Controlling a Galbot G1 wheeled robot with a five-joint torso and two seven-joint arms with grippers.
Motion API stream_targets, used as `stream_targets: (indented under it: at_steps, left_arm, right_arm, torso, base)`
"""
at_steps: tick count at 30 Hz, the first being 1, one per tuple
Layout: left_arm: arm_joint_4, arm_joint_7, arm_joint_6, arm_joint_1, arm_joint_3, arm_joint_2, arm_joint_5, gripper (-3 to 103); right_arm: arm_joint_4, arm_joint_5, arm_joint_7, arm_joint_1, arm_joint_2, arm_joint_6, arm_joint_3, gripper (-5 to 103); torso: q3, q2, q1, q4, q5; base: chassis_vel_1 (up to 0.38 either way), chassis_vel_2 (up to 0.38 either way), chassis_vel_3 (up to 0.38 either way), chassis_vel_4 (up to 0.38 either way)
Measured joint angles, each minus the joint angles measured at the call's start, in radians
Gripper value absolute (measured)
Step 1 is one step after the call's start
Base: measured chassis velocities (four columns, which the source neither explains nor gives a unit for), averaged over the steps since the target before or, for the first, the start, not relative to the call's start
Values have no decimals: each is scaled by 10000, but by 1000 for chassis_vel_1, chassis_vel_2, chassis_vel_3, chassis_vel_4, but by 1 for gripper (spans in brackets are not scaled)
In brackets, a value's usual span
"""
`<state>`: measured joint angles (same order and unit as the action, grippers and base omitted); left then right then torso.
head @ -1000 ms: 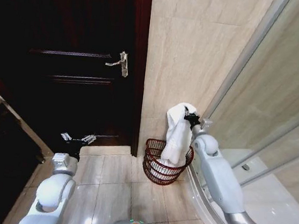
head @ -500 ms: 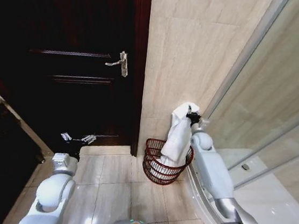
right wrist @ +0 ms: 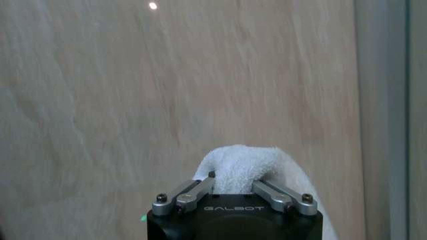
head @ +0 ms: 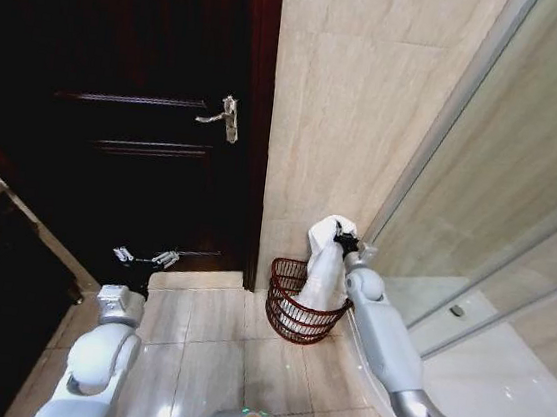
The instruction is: Discard the used towel into the hamper.
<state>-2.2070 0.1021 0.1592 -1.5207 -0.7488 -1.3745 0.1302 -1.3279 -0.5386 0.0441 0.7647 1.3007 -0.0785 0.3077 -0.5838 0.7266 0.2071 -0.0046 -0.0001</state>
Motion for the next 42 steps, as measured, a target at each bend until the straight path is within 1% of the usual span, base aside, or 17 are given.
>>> stream_targets:
  at_steps: [5,9,11,13,16,18,19,21,22,23,24,25,30,36,39,40,42]
  left_arm:
    - [0,0,0,0,0,0,0,100]
    - [0,0,0,0,0,0,0,100]
    - [0,0,0,0,0,-1,0,100]
    - [0,0,0,0,0,-1,0,100]
    - [0,0,0,0,0,0,0,100]
    - [0,0,0,0,0,0,0,100]
    - [0,0,0,0,0,0,0,100]
    - [0,0,0,0,0,0,0,100]
    - [0,0,0,0,0,0,0,100]
    - [0,0,0,0,0,0,0,100]
    - [0,0,0,0,0,0,0,100]
    - [0,0,0,0,0,0,0,100]
    - [0,0,0,0,0,0,0,100]
    - [0,0,0,0,0,0,0,100]
    - [0,0,0,0,0,0,0,100]
    - [0,0,0,0,0,0,0,100]
    - [0,0,0,0,0,0,0,100]
  right_arm:
    - [288,-219,-17,407,244,-67,291,5]
    - [408,-480,191,733,459,-479,486,5]
    - [489,-552,414,813,538,-680,568,5]
    - [575,-426,1009,886,538,-963,662,5]
    - [575,-184,1348,948,432,-1034,666,5]
    - [598,513,1536,1116,19,-857,731,5]
    - [598,513,1536,1116,19,-857,731,5]
    - [668,1063,1418,1161,-369,-442,848,5]
    - [717,1453,1230,1131,-602,74,906,5]
    - [722,1706,1103,1080,-704,370,935,5]
    - [722,1706,1103,1080,-704,370,935,5]
    - [626,2111,937,963,-845,726,962,5]
    - [-451,2405,982,660,-983,759,625,5]
    - [-1242,2009,1128,858,-530,364,-167,5]
    - [-655,1787,1049,1035,168,237,-346,5]
    - [-655,1787,1049,1035,168,237,-346,5]
    - [-181,1490,1170,1057,523,31,-211,5]
  torso:
    - [0,0,0,0,0]
    - [0,0,0,-1,1]
    - [0,0,0,0,1]
    - [0,0,0,1,1]
    - [-1,0,0,2,3]
    - [-1,0,0,1,3]
    - [-1,0,0,1,3]
    - [-1,0,0,-2,4]
    - [-1,0,0,-5,3]
    - [-2,0,0,-6,4]
    - [-2,0,0,-6,4]
    - [-2,0,0,-3,5]
    - [-1,0,0,2,-1]
    - [-1,0,0,2,-1]
    - [-1,0,0,0,0]
    - [-1,0,0,0,0]
    - [-2,0,0,2,3]
  base:
    - [0,0,0,0]
    - [0,0,0,0]
    - [0,0,0,0]
    - [0,0,0,0]
    - [0,0,0,0]
    - [0,0,0,0]
    - [0,0,0,0]
    - [0,0,0,0]
    - [0,0,0,0]
    - [0,0,0,0]
    - [0,0,0,0]
    - [0,0,0,0]
    - [0,0,0,0]
    - [0,0,0,0]
    - [0,0,0,0]
    - [0,0,0,0]
    - [0,0,0,0]
